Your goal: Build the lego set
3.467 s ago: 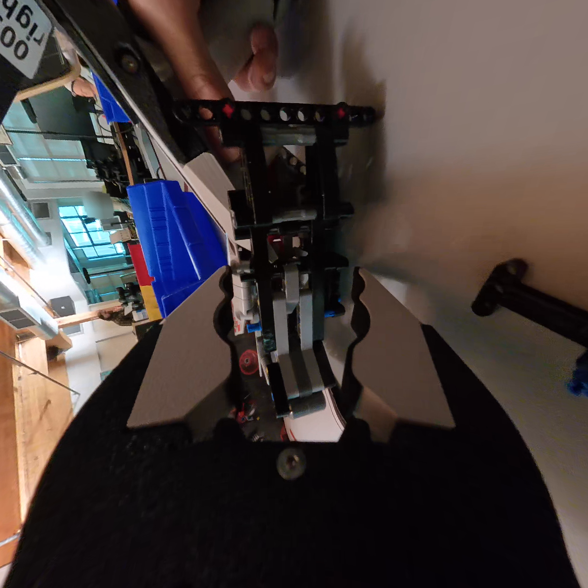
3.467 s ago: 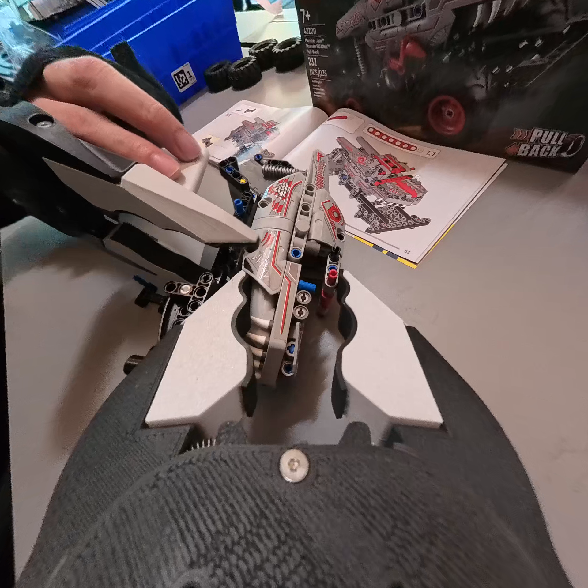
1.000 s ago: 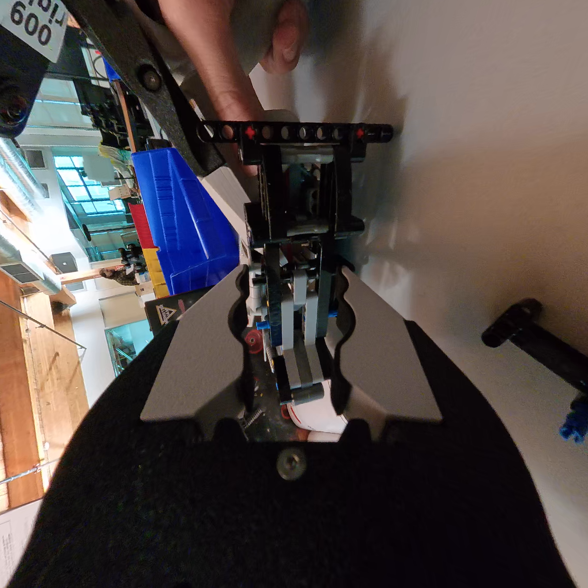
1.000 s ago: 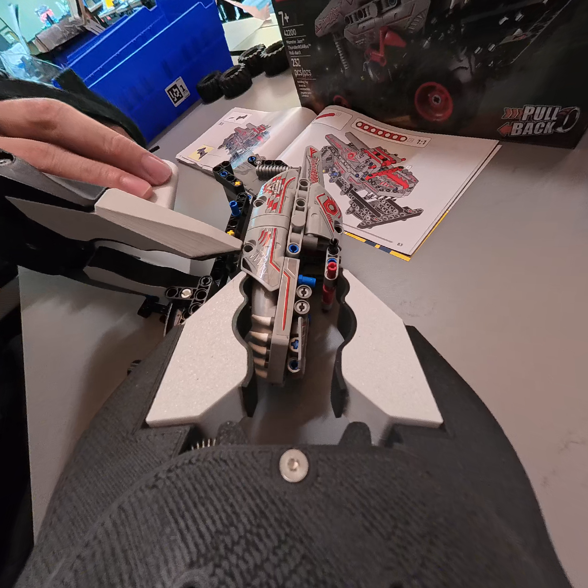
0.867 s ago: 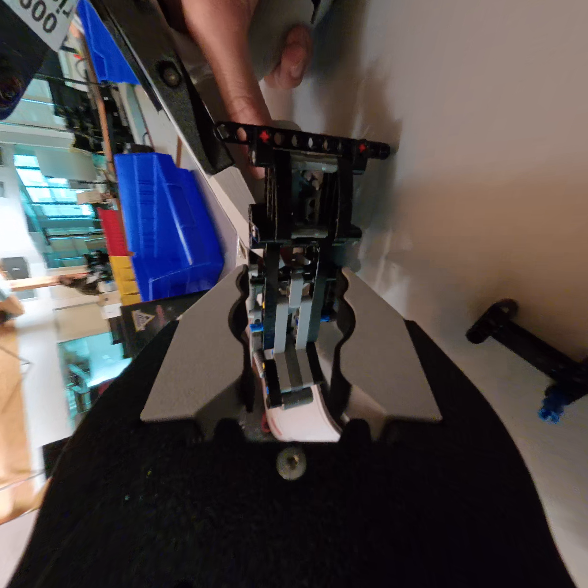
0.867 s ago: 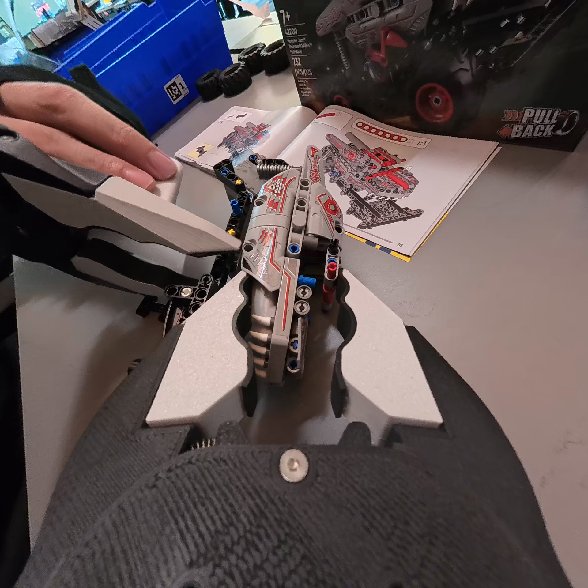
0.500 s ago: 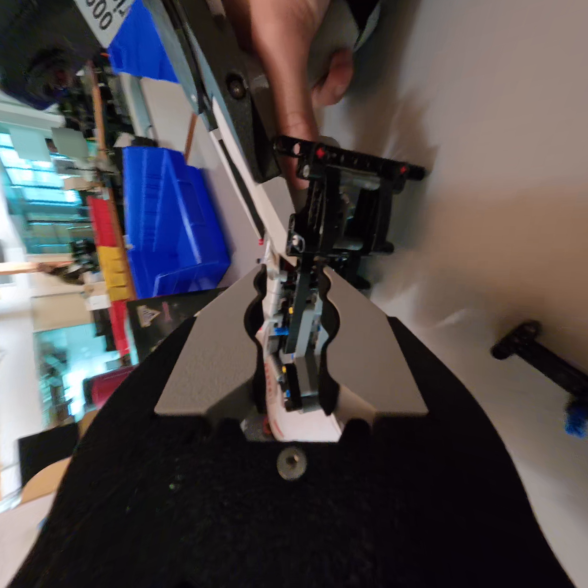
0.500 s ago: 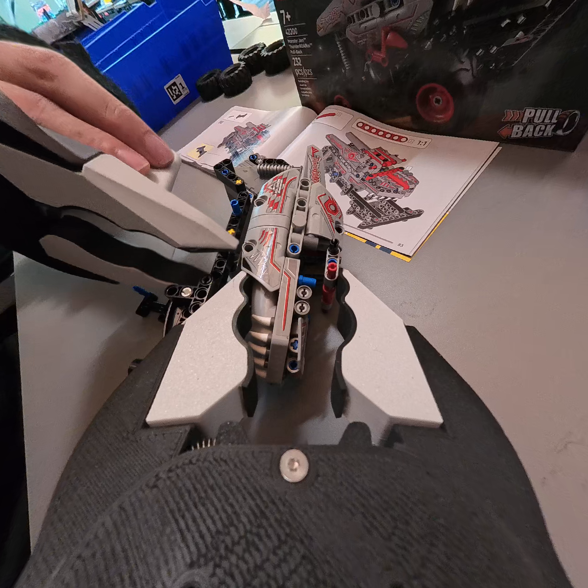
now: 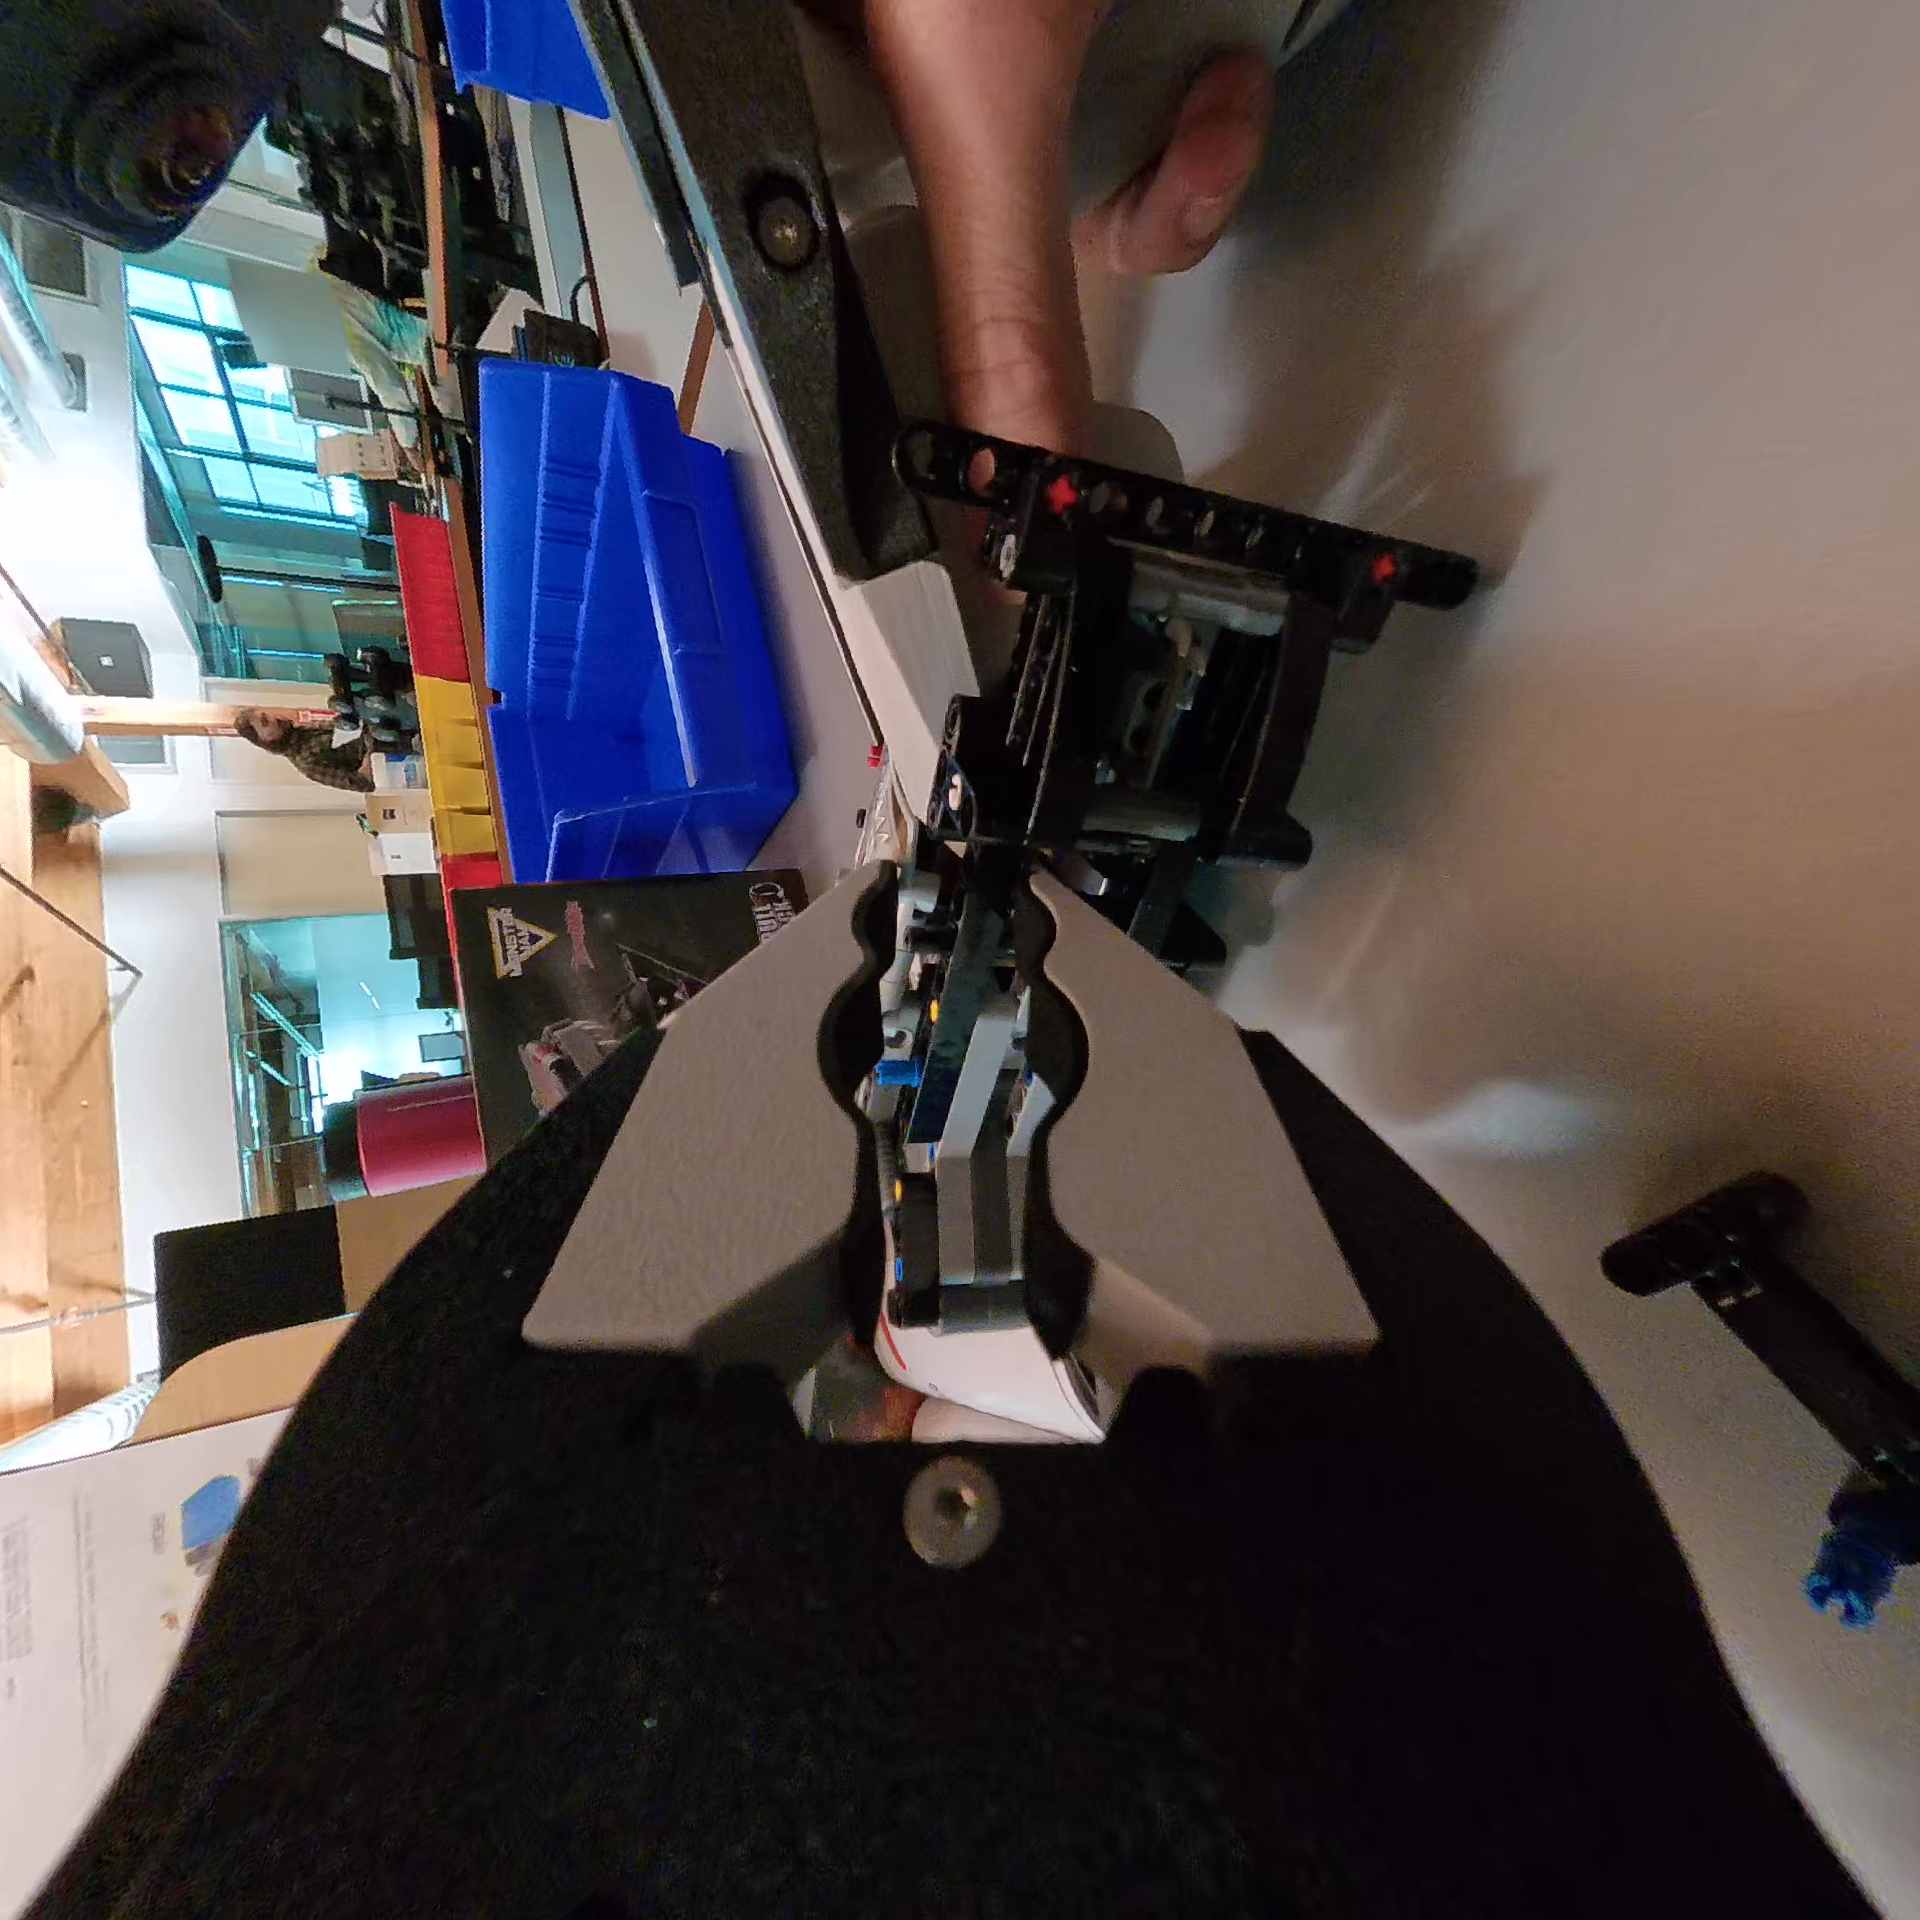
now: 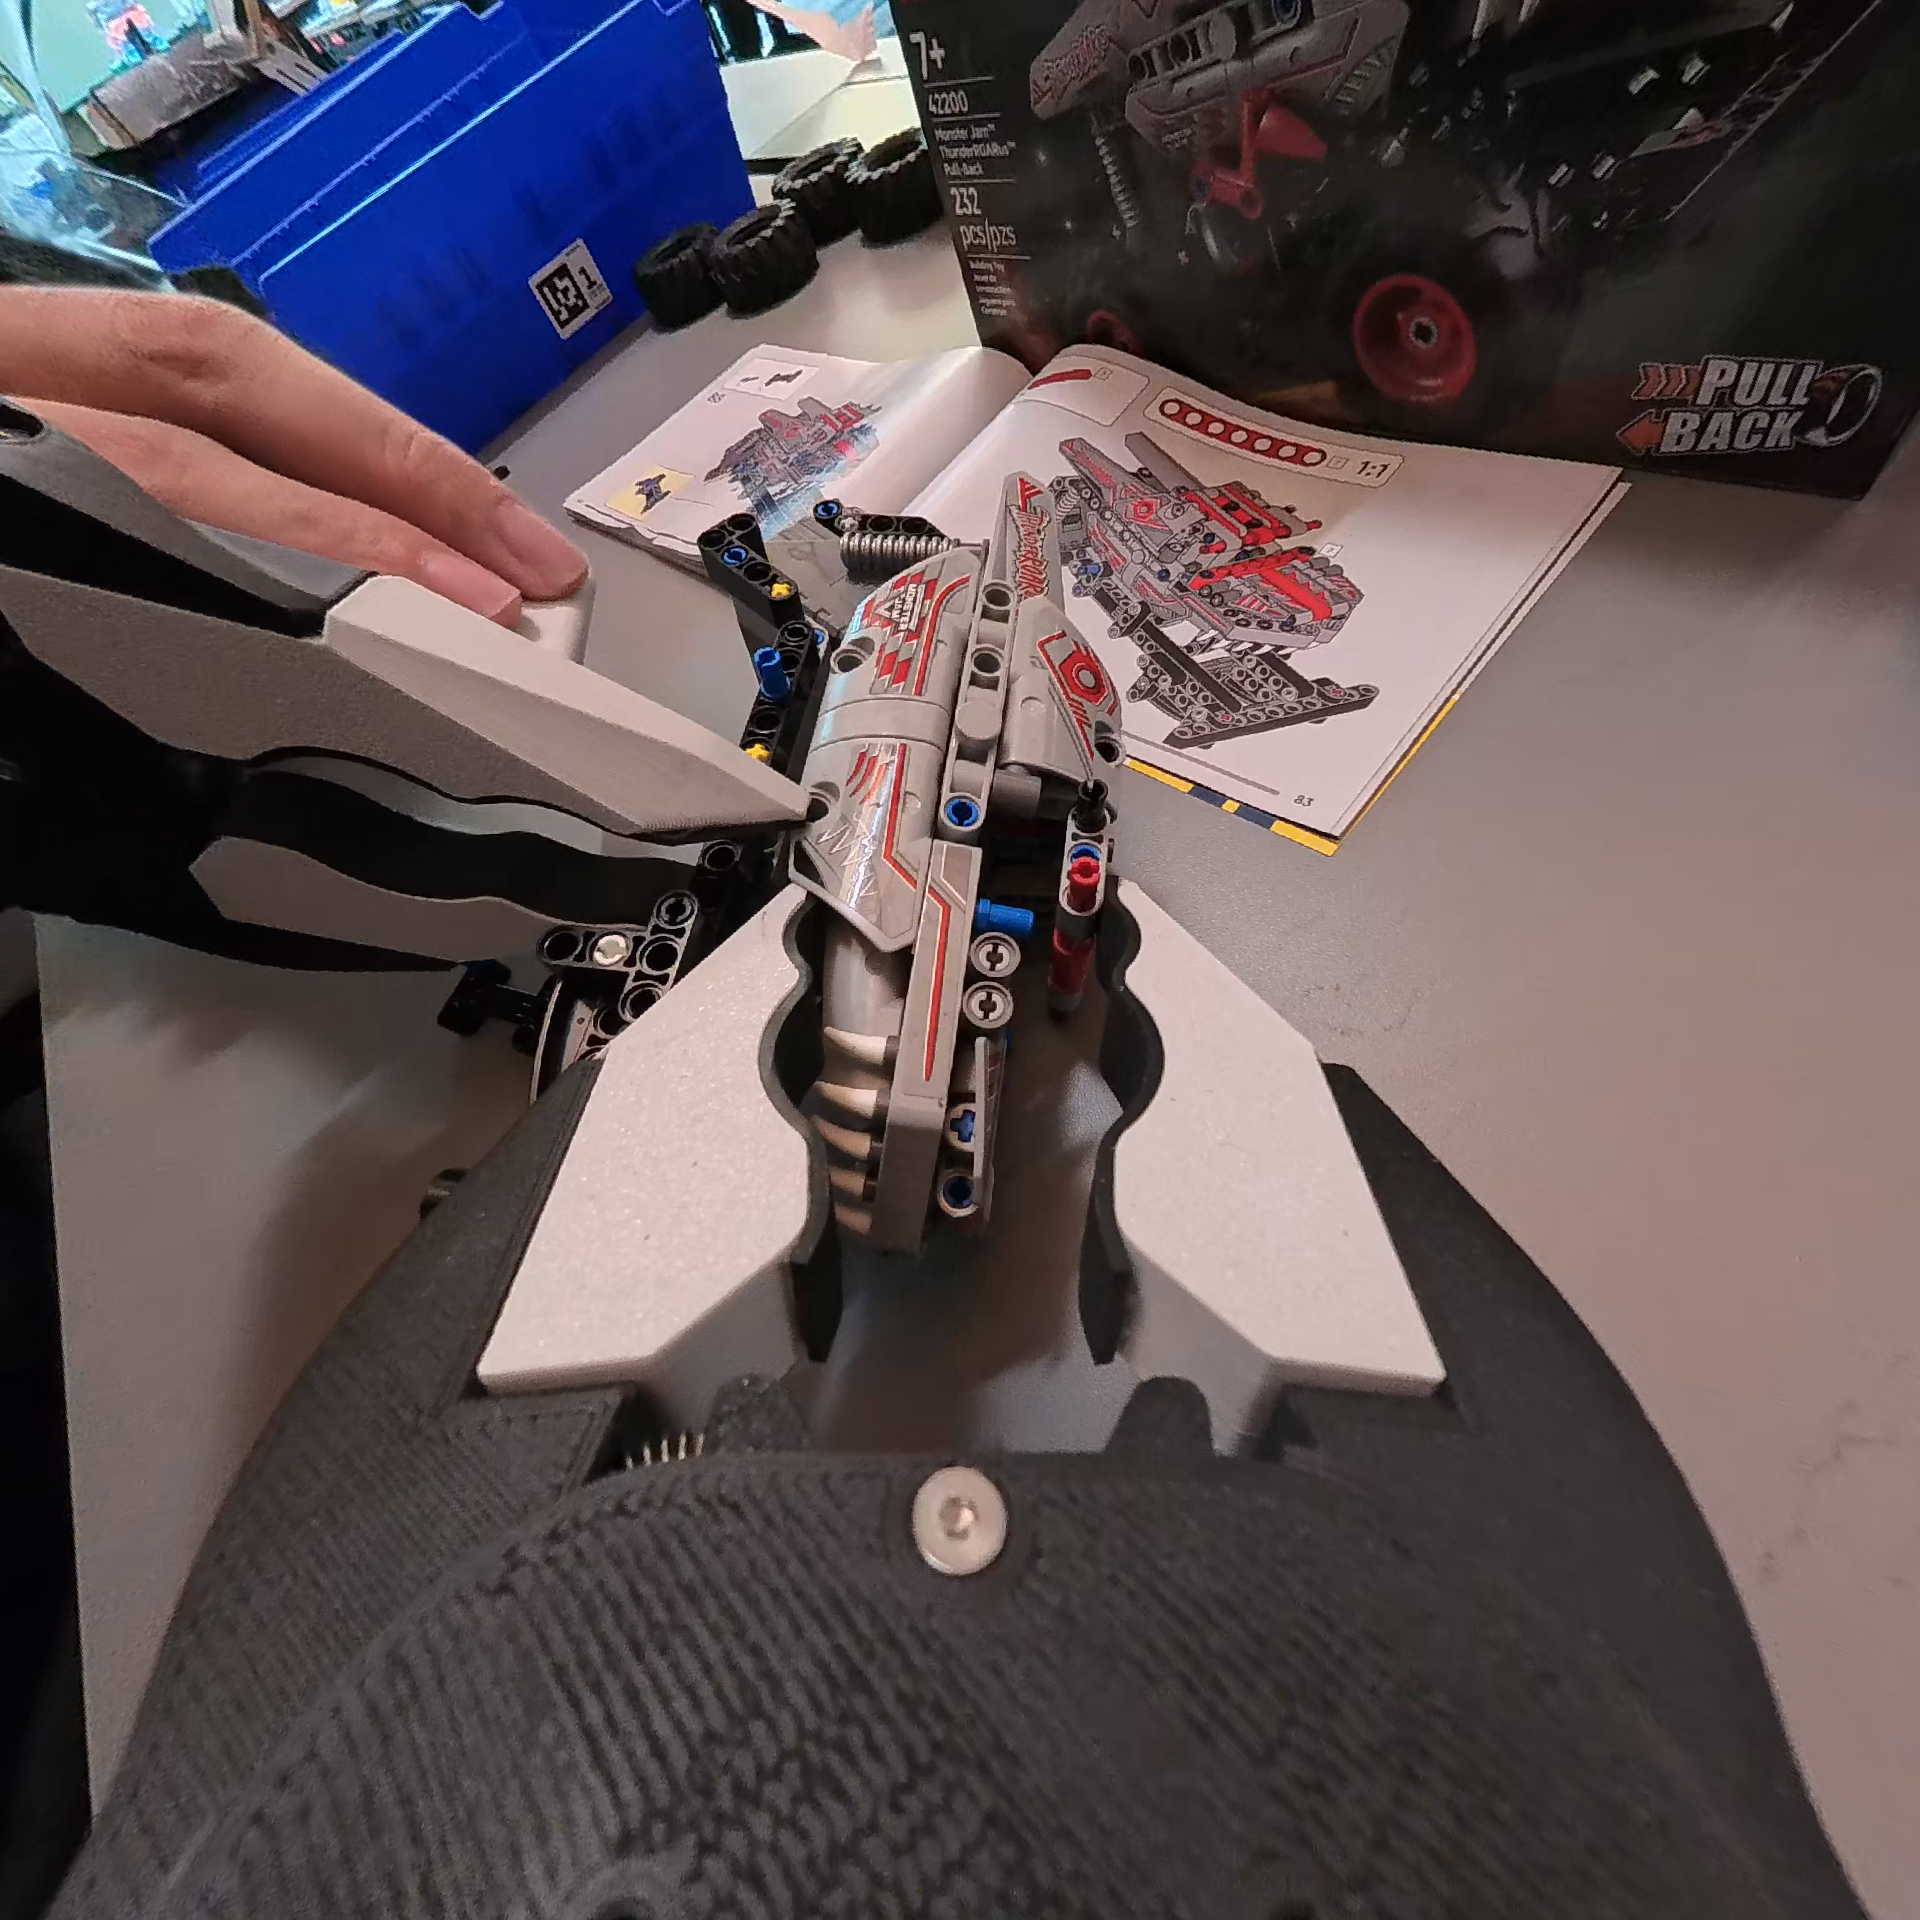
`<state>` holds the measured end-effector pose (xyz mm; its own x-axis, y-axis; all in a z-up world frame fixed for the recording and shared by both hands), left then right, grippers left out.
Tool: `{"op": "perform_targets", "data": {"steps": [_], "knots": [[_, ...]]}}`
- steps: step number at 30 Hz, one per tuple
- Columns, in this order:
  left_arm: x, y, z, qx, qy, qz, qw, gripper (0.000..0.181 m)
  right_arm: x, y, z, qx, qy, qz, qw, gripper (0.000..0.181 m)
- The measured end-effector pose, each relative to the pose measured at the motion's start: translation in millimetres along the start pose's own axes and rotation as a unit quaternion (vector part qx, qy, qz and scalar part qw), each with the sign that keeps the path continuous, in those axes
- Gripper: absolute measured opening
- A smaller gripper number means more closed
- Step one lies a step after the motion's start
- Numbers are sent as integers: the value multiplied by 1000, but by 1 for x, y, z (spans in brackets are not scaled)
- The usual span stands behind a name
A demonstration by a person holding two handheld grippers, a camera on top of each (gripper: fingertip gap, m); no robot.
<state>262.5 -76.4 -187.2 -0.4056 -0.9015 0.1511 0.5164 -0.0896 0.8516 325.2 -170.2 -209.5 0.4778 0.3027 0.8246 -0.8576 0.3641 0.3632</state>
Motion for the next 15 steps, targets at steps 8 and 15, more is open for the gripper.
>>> {"op": "perform_targets", "data": {"steps": [8, 15], "knots": [[1, -2, 0, 10, 27, -3, 1000, 20, 0, 1, 0, -5, 1, 7, 1000, 51], [0, -7, 1, 37, 31, 0, 999, 20, -1, 3, -1, -14, 3, 21, 1000, 50]]}}
Point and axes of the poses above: each gripper's, where its closed fingertips meet, z back along the fingers, x out of its top, y = z × x across the jaws, the point moved 7 cm from there along z, back along the fingers, and after that the axes turned 3 degrees about -z, right-handed, at the moved point
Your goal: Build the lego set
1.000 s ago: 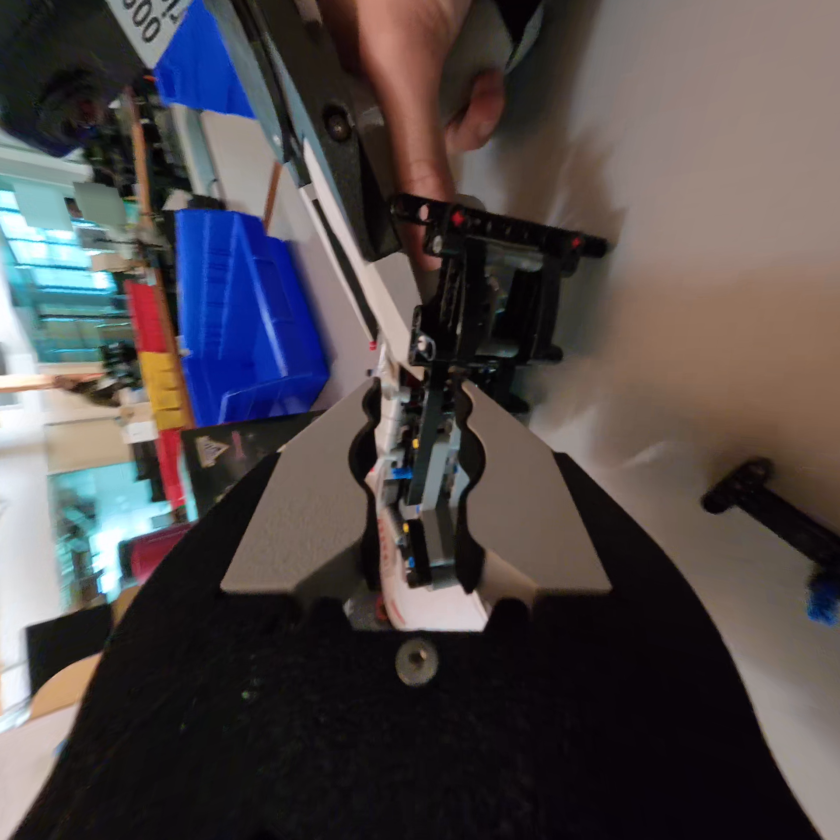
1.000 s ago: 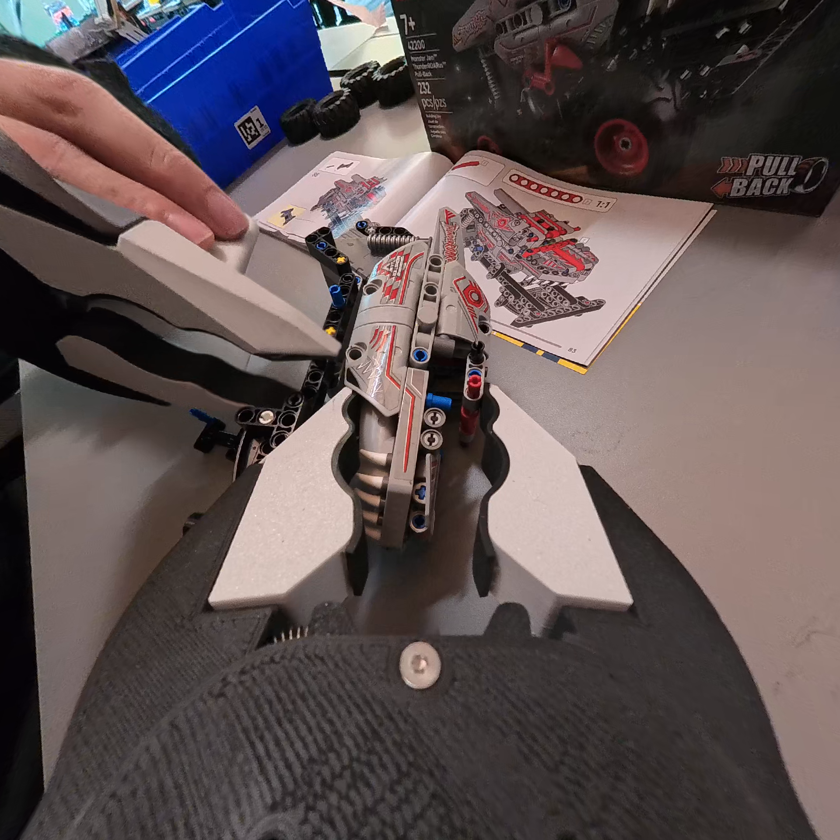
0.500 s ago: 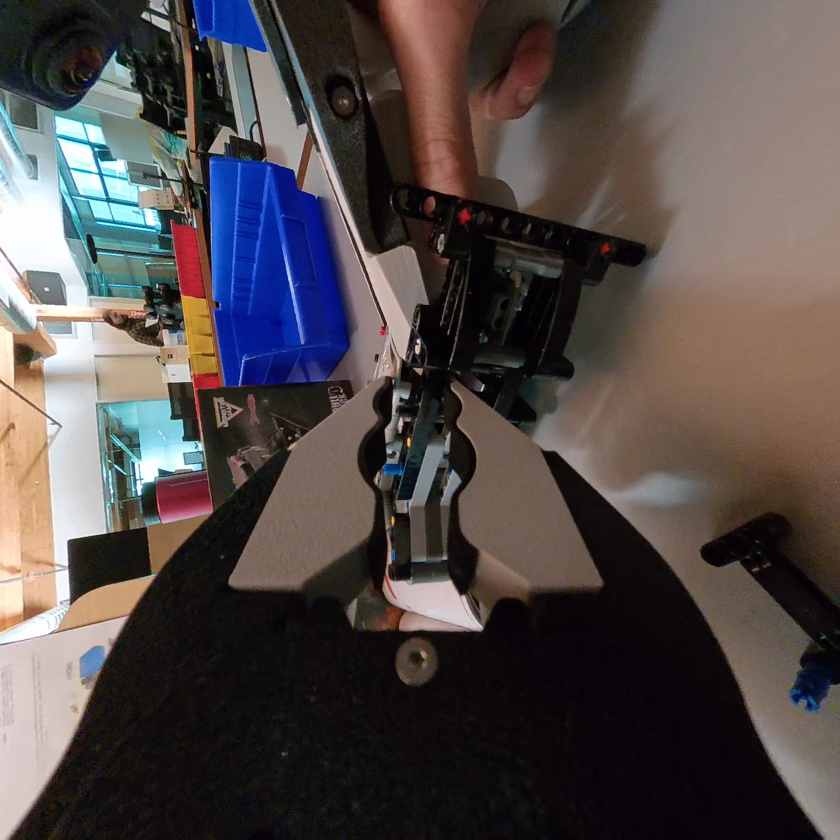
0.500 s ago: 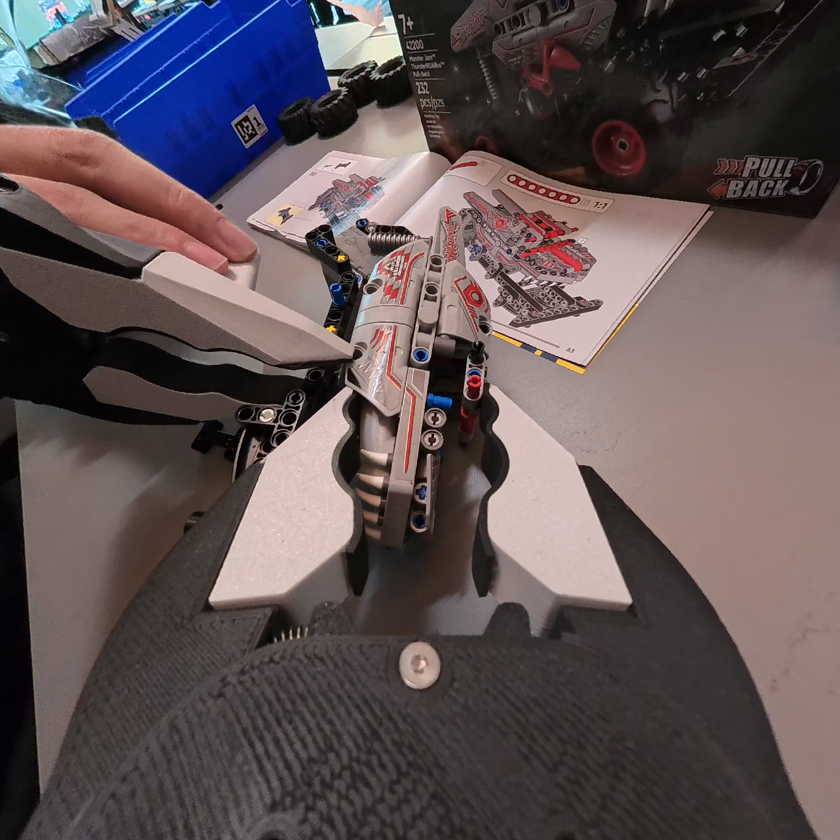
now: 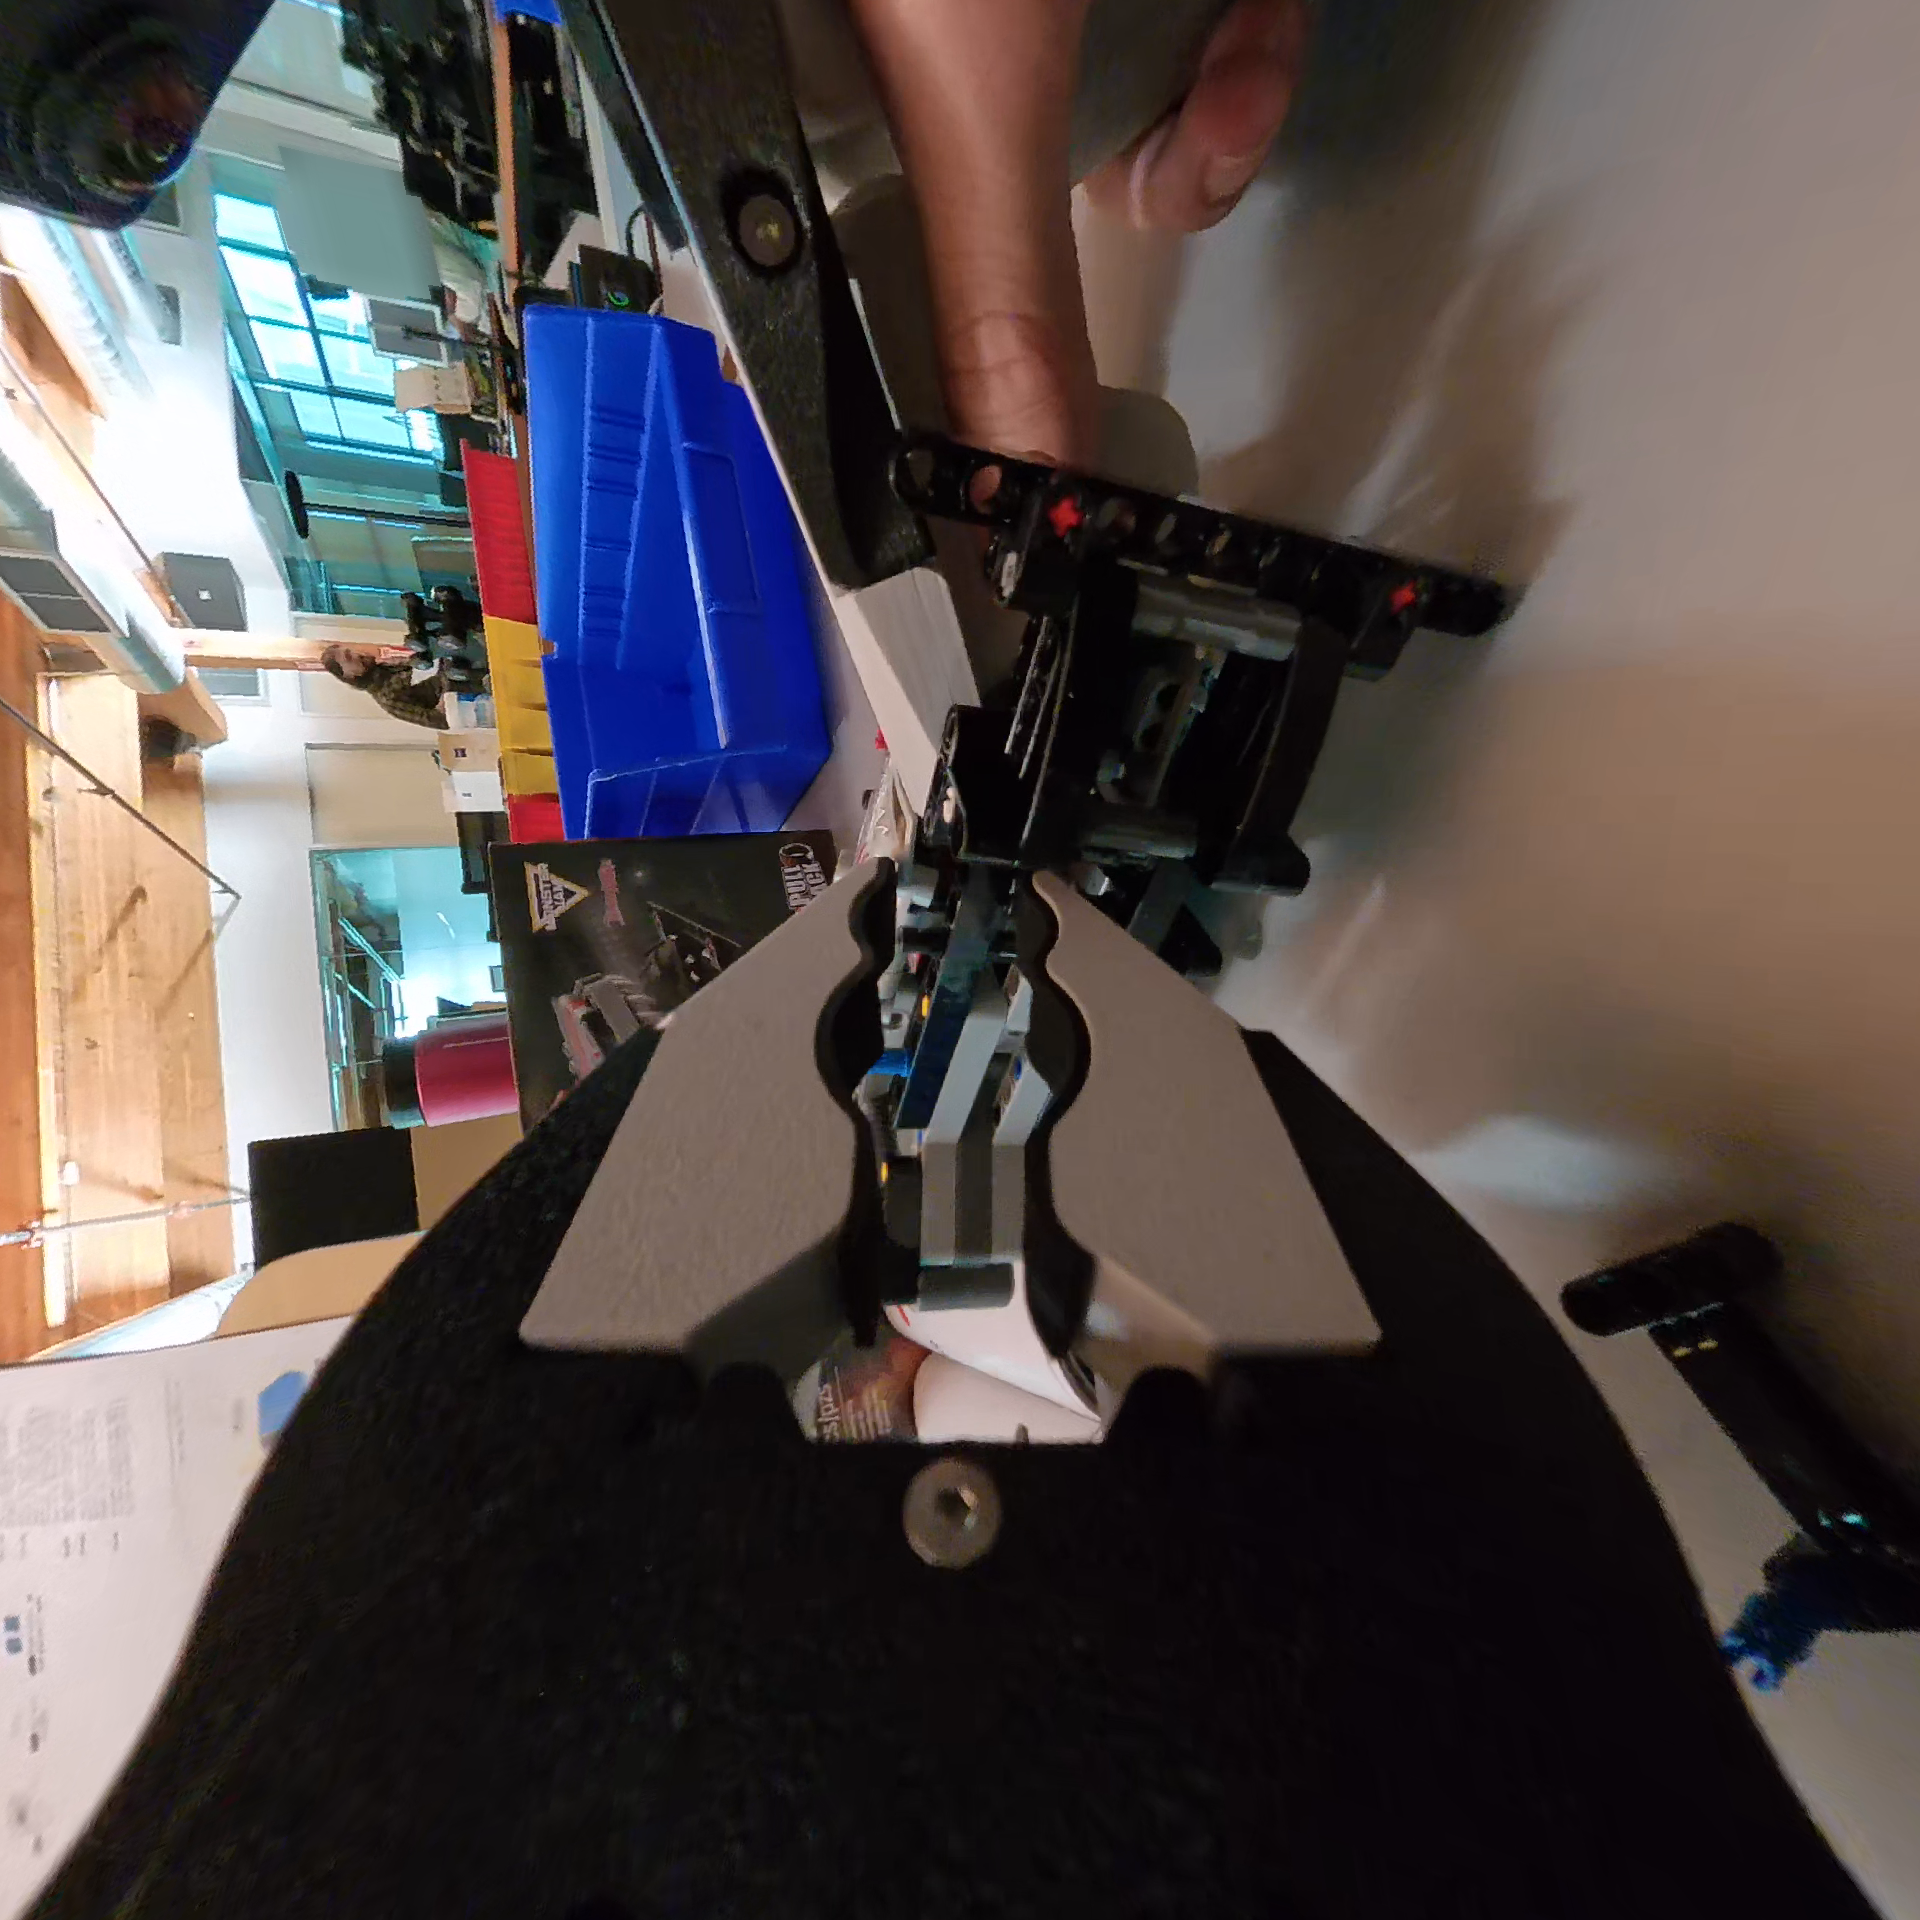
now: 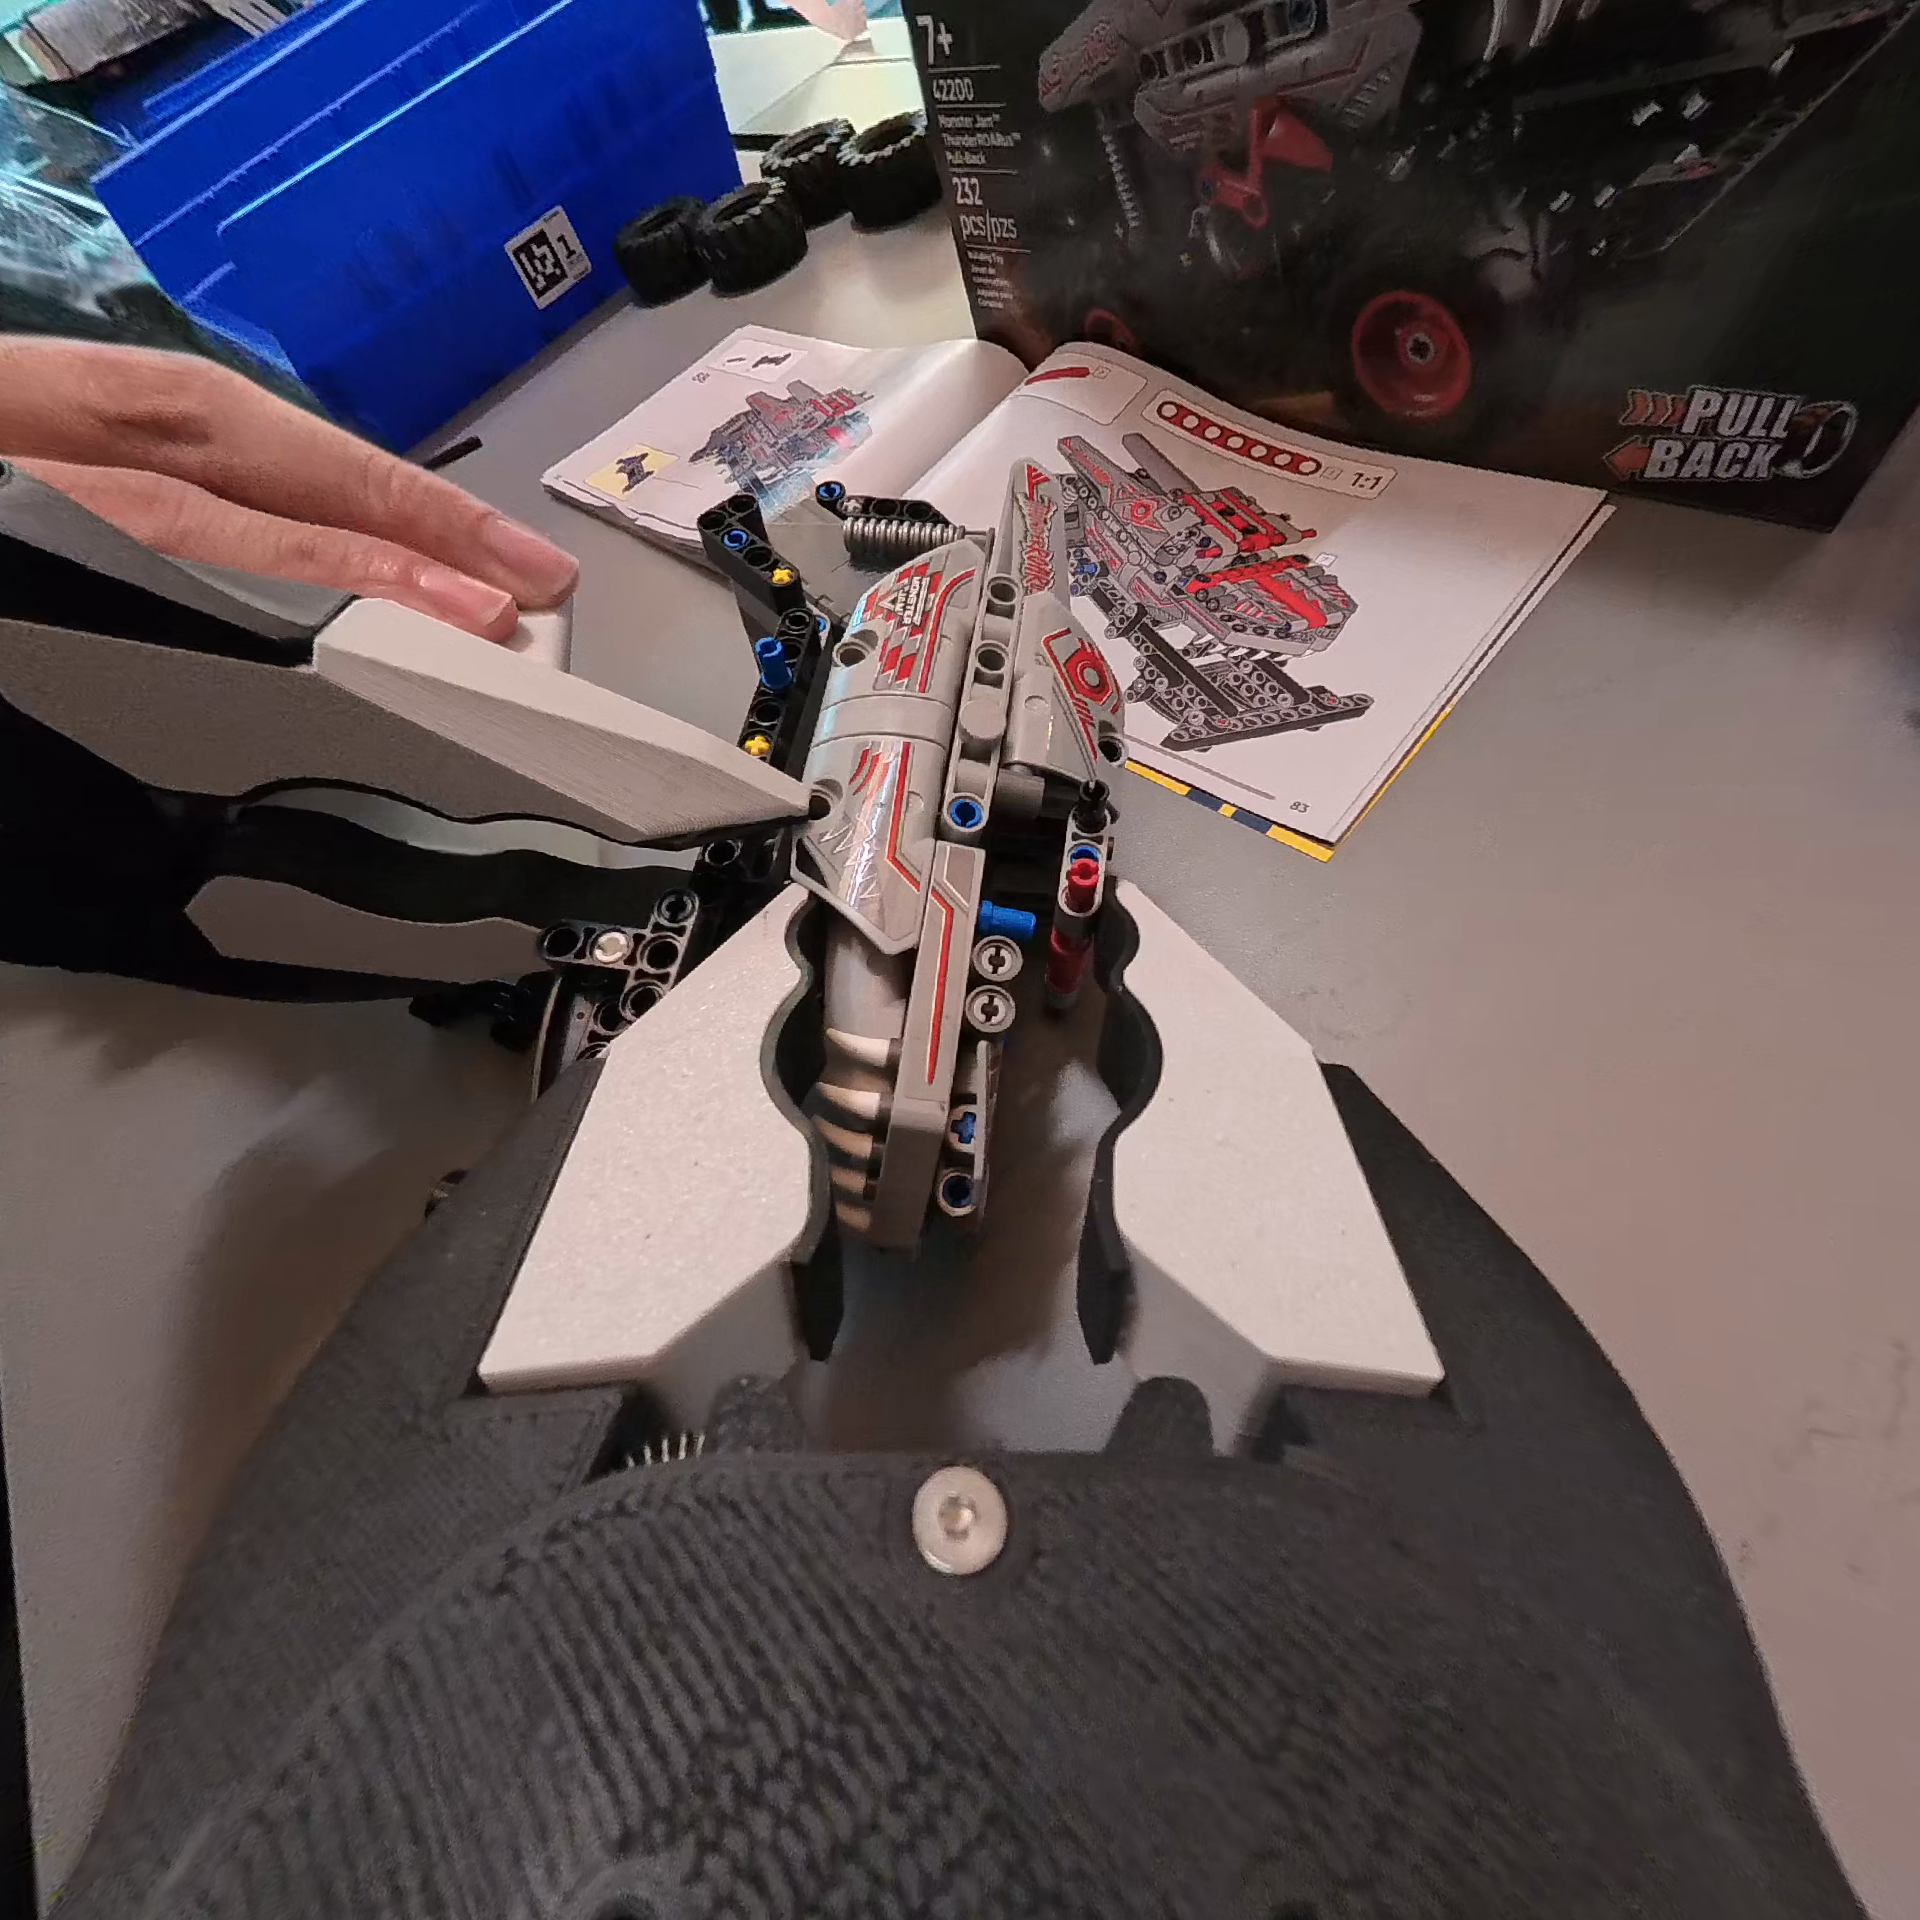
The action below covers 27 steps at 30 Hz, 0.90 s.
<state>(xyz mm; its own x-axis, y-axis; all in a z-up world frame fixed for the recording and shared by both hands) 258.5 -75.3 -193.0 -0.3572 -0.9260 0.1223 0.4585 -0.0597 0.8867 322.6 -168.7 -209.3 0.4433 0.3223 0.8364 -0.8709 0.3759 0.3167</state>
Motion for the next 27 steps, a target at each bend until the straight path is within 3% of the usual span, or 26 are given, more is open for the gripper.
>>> {"op": "perform_targets", "data": {"steps": [23, 27], "knots": [[-6, -6, 2, 42, -17, 9, 999, 15, -1, 5, -1, -19, 0, 33, 999, 49], [-5, -10, 1, 27, -29, 17, 999, 30, 0, 3, -1, -13, 0, 22, 1000, 50]]}}
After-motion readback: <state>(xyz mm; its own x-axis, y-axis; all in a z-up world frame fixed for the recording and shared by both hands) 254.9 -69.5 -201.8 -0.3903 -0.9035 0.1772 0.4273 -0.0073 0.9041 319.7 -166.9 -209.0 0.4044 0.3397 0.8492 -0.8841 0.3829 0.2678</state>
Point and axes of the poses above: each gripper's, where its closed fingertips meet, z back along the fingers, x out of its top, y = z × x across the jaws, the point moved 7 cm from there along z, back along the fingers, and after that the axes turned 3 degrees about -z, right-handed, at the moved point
